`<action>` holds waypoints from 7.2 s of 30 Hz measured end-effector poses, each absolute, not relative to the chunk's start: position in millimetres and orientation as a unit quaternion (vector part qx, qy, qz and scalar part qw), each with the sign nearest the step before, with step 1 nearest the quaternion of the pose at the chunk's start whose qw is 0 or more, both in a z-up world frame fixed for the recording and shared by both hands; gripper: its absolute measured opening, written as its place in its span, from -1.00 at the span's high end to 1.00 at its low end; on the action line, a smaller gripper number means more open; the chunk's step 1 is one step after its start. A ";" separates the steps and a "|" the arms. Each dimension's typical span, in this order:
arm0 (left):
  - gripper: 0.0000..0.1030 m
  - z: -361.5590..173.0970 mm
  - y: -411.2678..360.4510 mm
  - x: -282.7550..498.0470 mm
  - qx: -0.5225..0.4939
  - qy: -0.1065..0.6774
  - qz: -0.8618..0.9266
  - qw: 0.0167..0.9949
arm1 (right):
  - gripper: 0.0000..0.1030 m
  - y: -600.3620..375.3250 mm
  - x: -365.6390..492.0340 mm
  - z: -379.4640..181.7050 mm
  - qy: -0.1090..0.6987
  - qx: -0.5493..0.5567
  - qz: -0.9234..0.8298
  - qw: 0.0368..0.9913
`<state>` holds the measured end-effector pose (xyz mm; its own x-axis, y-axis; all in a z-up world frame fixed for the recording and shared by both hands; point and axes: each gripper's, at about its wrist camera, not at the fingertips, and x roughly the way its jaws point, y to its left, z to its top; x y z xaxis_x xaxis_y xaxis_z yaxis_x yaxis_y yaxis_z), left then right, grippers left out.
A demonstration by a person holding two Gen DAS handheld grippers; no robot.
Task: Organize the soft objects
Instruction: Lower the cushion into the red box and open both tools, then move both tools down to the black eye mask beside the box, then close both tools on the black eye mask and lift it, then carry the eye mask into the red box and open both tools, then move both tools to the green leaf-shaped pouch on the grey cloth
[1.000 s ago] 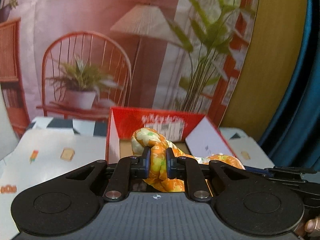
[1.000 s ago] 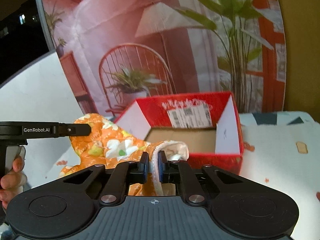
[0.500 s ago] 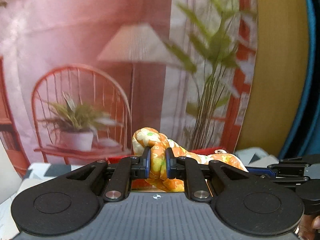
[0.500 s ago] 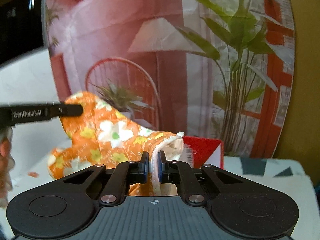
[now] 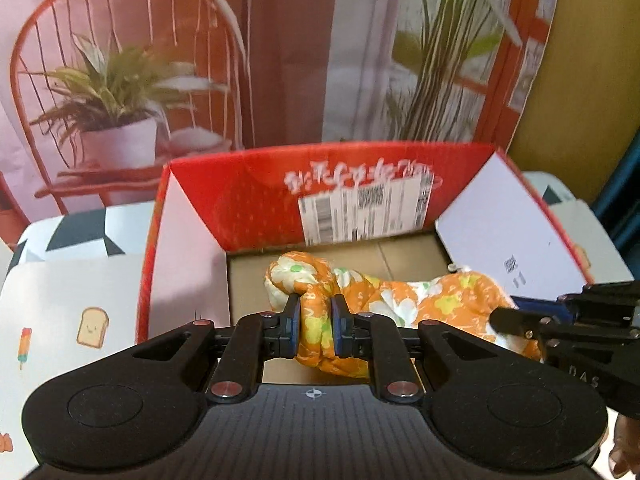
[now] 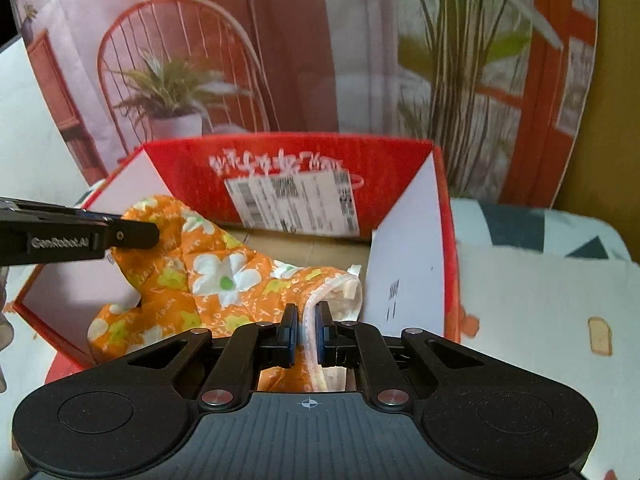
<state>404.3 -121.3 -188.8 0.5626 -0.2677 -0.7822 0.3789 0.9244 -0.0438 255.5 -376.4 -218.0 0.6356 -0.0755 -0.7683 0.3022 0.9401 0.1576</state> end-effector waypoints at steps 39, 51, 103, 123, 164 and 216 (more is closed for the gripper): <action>-0.06 -133.7 -60.9 279.8 0.049 0.301 -0.198 0.932 | 0.51 -319.7 166.9 -160.2 0.272 0.121 -0.110 0.948; -0.06 -163.3 -42.3 227.7 0.003 0.309 -0.204 0.929 | 0.42 -307.2 107.2 -185.2 0.250 0.144 -0.138 0.948; -0.05 -213.9 -30.5 214.5 -0.035 0.370 -0.238 0.898 | -0.20 -303.2 81.6 -236.2 0.269 0.133 -0.081 0.950; 0.69 -201.5 -22.4 214.7 -0.040 0.358 -0.217 0.907 | 0.72 -308.0 75.4 -221.3 0.244 0.159 -0.058 0.955; 0.73 -179.3 -73.5 375.8 -0.005 0.478 -0.196 0.856 | 0.85 -370.5 241.4 -191.4 0.376 0.225 -0.062 0.897; -0.34 -183.8 -44.0 229.5 -0.011 0.353 -0.217 0.910 | -0.99 -278.5 133.6 -197.9 0.275 0.117 -0.074 0.951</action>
<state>229.5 -44.0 -183.8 0.6564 -0.4018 -0.6385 0.3869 0.9059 -0.1722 133.6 -278.5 -197.9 0.8375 -0.0769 -0.5409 0.2057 0.9616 0.1818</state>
